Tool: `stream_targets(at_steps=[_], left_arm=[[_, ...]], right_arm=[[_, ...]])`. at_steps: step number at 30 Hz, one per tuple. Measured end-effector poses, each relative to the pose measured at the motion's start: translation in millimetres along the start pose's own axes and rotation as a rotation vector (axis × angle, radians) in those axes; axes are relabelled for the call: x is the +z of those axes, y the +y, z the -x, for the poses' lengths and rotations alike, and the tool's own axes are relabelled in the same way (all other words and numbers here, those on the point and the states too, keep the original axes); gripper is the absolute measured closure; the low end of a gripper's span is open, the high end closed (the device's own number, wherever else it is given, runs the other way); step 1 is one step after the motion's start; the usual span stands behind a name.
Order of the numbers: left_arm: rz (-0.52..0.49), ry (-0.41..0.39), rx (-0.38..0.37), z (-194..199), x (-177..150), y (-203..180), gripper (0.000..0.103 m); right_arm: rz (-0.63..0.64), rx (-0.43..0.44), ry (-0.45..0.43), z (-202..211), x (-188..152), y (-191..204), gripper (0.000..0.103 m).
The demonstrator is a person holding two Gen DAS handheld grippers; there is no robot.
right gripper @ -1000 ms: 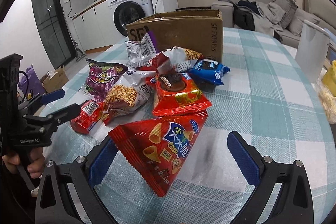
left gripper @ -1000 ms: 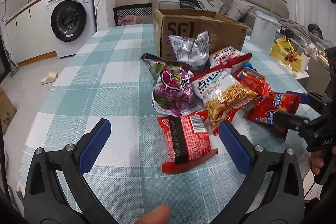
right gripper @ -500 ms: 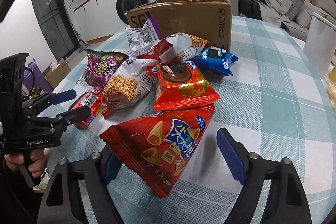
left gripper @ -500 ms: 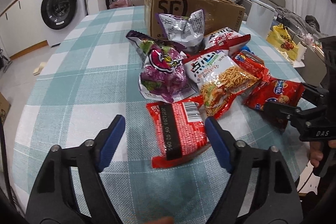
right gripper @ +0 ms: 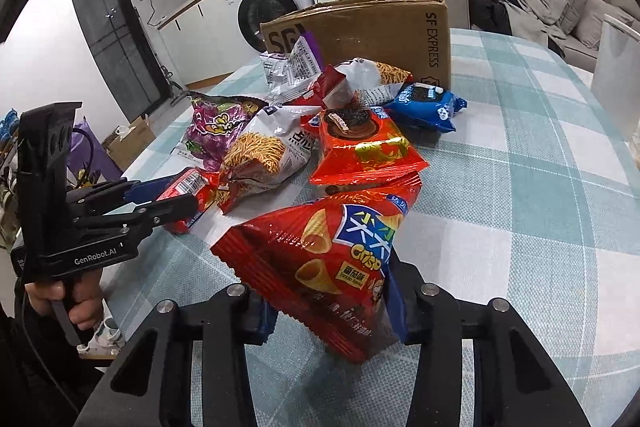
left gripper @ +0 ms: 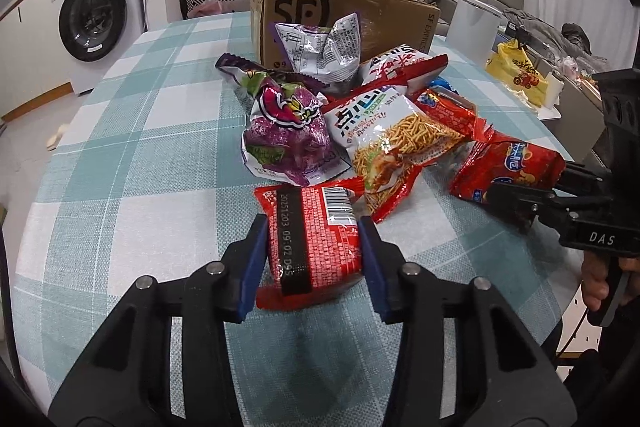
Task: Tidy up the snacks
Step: 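Lift and carry both held packets over the cardboard box and lower them inside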
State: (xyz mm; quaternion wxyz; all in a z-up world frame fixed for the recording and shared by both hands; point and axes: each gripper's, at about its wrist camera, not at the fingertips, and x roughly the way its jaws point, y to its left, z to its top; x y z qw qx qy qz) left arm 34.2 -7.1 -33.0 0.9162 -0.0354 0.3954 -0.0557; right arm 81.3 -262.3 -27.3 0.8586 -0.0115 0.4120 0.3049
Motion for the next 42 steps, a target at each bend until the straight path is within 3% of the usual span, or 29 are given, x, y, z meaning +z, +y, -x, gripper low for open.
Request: stream_targets(at_steps=[8, 22, 42], left_arm=[[0.003, -0.043, -0.021, 17, -4, 1, 0.062], [0.014, -0.154, -0.030, 58, 7, -3, 0.062], [0.024, -0.334, -0.001, 89, 85, -1, 0.062]], right_arm=[[-0.020, -0.005, -0.055, 20, -6, -9, 0.060], [-0.002, -0.006, -0.190, 55, 15, -4, 0.060], [0.002, 0.001, -0.304, 80, 77, 1, 0.060]])
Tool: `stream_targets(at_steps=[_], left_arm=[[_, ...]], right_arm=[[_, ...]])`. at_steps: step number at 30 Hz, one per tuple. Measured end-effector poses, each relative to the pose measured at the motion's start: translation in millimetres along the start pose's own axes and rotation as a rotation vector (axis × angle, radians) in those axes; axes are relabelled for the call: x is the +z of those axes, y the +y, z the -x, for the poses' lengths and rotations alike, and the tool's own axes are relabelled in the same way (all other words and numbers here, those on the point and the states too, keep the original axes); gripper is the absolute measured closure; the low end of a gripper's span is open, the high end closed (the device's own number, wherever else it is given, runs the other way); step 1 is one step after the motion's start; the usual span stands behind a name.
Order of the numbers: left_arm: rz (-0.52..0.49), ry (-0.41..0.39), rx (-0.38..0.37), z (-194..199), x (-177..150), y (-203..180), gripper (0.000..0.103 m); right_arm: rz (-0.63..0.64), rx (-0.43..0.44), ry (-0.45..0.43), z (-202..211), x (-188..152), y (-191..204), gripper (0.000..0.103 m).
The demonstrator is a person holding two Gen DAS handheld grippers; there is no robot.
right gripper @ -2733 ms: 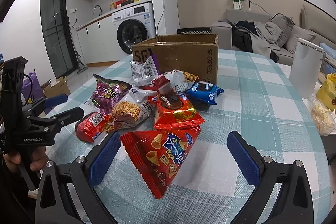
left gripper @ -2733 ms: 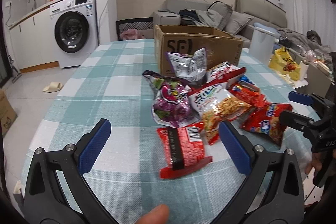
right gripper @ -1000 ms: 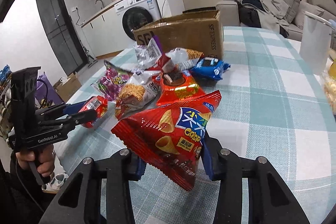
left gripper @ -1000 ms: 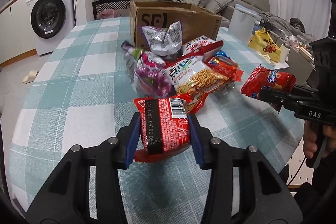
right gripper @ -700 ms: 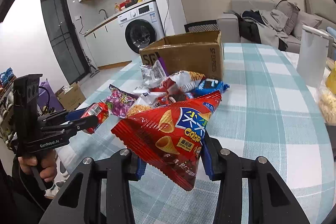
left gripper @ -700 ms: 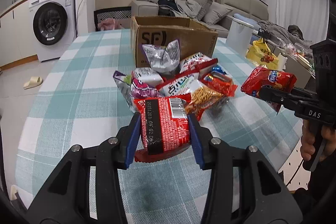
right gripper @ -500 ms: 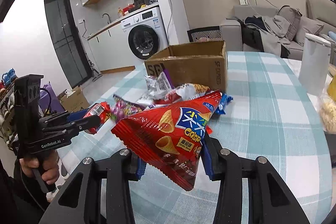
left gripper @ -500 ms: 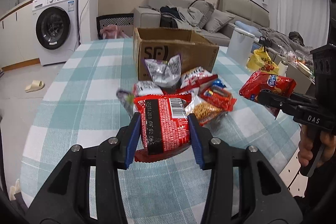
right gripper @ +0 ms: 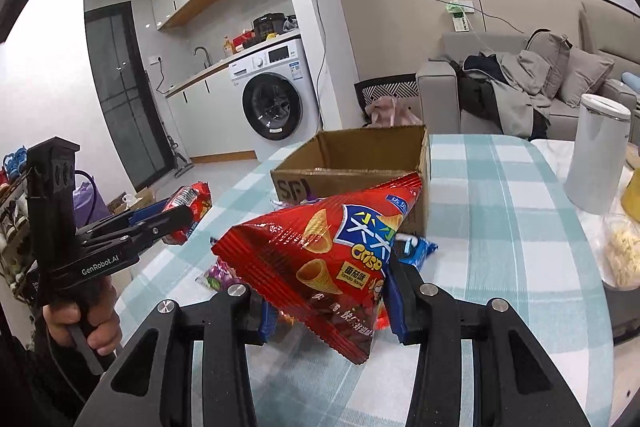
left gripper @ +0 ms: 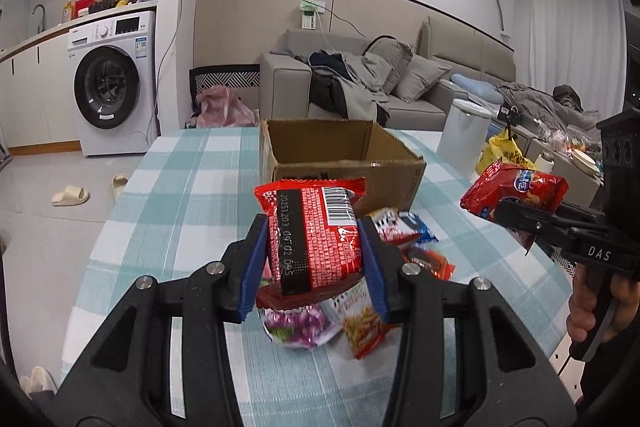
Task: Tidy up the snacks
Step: 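Lift and carry both held packets over the cardboard box and lower them inside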
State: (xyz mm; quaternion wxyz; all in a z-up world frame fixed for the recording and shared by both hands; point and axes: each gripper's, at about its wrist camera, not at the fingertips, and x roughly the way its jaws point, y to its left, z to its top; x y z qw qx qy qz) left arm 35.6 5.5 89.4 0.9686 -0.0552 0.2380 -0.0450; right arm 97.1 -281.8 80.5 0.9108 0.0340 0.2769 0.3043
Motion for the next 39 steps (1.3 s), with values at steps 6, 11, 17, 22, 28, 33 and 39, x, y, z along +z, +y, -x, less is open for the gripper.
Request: stream_targets(at_steps=[6, 11, 17, 22, 28, 33, 39], left_arm=[[-0.005, -0.019, 0.004, -9, 20, 0, 0.062], [-0.002, -0.012, -0.002, -22, 30, -1, 0.062], [-0.007, -0.001, -0.005, -40, 37, -1, 0.062], [-0.005, 0.004, -0.005, -59, 45, 0, 0.062], [-0.010, 0.007, -0.012, -88, 59, -2, 0.062], [-0.014, 0.022, -0.011, -115, 67, -1, 0.062], [-0.004, 0.035, -0.007, -148, 72, 4, 0.062]], right_arm=[[-0.004, 0.001, -0.017, -4, 20, 0, 0.060], [-0.005, -0.002, -0.022, -10, 33, -1, 0.060], [-0.001, -0.004, -0.023, -20, 45, -1, 0.060], [-0.010, -0.007, -0.015, -34, 53, -3, 0.060], [-0.017, -0.012, 0.002, -55, 58, -10, 0.060], [-0.021, -0.029, 0.006, -72, 63, -16, 0.060], [-0.040, -0.023, 0.021, -96, 69, -23, 0.059]])
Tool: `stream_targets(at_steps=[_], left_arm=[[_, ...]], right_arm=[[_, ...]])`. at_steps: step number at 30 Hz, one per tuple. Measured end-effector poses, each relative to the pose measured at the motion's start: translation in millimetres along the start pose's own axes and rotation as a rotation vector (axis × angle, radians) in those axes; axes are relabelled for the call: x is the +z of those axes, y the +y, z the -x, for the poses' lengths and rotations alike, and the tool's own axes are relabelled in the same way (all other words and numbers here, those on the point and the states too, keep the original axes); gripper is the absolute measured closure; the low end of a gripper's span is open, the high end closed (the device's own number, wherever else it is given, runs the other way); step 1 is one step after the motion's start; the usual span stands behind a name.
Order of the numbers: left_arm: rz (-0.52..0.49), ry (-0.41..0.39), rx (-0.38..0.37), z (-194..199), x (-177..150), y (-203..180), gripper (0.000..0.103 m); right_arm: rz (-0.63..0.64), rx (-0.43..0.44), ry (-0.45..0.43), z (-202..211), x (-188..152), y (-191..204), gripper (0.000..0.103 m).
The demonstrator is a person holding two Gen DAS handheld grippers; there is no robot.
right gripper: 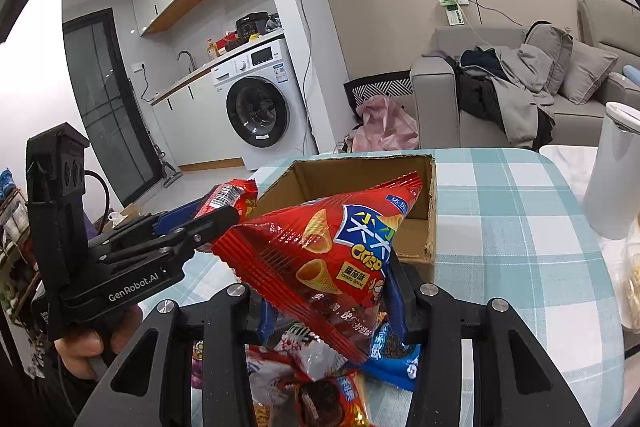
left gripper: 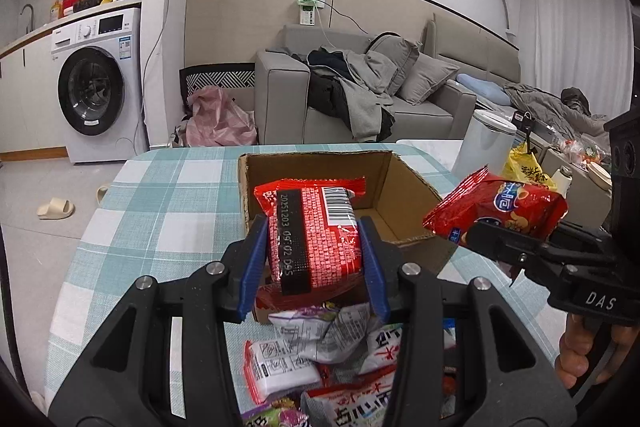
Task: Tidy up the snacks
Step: 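Lift and carry both held packets over the cardboard box and lower them inside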
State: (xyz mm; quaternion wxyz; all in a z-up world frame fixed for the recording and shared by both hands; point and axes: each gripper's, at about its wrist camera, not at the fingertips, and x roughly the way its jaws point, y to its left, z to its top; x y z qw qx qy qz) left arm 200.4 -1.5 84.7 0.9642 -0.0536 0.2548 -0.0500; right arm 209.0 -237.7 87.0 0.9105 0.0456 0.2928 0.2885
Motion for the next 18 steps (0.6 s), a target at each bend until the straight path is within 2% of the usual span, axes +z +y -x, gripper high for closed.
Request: stream_targets(at_steps=[10, 18], left_arm=[[-0.005, 0.022, -0.002, -50, 4, 8, 0.062], [-0.033, 0.023, 0.000, -65, 3, 5, 0.062]], right_arm=[[-0.022, -0.020, 0.030, -35, 10, -11, 0.059], [-0.016, -0.036, 0.044, -53, 15, -13, 0.059]])
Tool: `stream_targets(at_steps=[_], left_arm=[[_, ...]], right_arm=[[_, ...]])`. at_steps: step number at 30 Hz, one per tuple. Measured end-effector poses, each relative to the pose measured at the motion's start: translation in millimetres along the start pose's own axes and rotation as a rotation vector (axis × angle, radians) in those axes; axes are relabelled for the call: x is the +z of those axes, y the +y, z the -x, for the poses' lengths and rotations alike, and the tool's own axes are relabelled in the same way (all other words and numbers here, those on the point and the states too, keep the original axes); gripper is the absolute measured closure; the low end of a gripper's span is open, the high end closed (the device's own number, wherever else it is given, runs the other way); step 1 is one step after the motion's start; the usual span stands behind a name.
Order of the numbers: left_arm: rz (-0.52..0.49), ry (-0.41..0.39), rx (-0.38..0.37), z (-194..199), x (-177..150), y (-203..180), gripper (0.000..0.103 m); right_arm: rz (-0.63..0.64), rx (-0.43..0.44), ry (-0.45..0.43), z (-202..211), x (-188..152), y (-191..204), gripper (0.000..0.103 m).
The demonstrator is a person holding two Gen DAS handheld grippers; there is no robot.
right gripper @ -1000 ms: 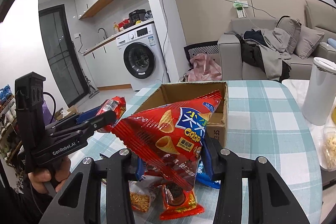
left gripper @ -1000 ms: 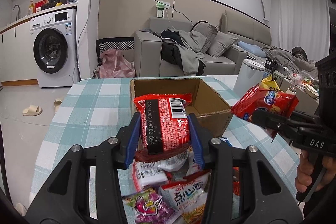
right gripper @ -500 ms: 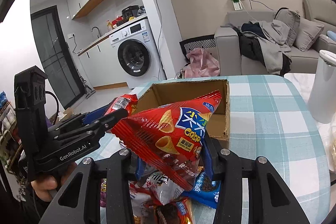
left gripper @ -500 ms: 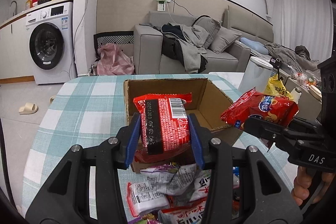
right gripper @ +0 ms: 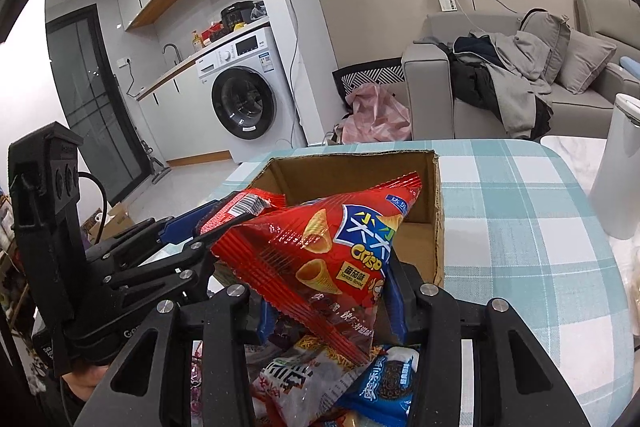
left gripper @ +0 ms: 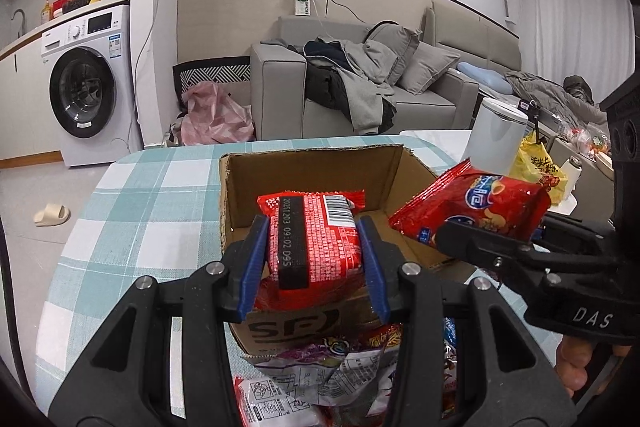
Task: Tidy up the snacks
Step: 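Lift and carry both held packets over the cardboard box and lower them inside, then open both tools to release the packets into the box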
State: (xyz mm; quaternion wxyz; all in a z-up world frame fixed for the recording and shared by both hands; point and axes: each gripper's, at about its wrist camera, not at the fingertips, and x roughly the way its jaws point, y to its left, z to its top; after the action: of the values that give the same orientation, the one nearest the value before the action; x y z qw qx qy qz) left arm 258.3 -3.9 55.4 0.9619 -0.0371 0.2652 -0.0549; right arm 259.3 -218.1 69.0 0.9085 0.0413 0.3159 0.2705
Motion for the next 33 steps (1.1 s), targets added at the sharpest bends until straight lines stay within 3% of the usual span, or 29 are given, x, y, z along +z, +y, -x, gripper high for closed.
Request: stream_targets(at_steps=[13, 16, 18, 20, 22, 25, 33], left_arm=[[-0.013, 0.039, 0.020, -16, 1, 1, 0.062], [-0.009, 0.029, 0.018, -12, 2, 0, 0.060], [0.000, 0.036, 0.016, -8, 3, 1, 0.046], [0.015, 0.025, 0.020, -1, 4, 3, 0.019], [0.026, 0.004, -0.001, 11, 4, 6, 0.016], [0.032, 0.015, -0.026, 26, 3, 9, 0.001], [0.057, 0.051, 0.002, 78, -22, 22, 0.001]], right_arm=[[-0.016, -0.018, 0.014, -9, 1, -7, 0.059], [-0.010, -0.021, -0.002, -2, 1, -7, 0.050], [-0.006, -0.025, -0.014, 6, 1, -8, 0.037], [-0.009, -0.019, -0.030, 15, 0, -8, 0.022], [-0.014, -0.022, -0.053, 26, -2, -9, 0.013], [-0.012, -0.039, -0.066, 41, -6, -11, 0.002], [-0.026, -0.067, -0.056, 72, -30, -15, 0.000]])
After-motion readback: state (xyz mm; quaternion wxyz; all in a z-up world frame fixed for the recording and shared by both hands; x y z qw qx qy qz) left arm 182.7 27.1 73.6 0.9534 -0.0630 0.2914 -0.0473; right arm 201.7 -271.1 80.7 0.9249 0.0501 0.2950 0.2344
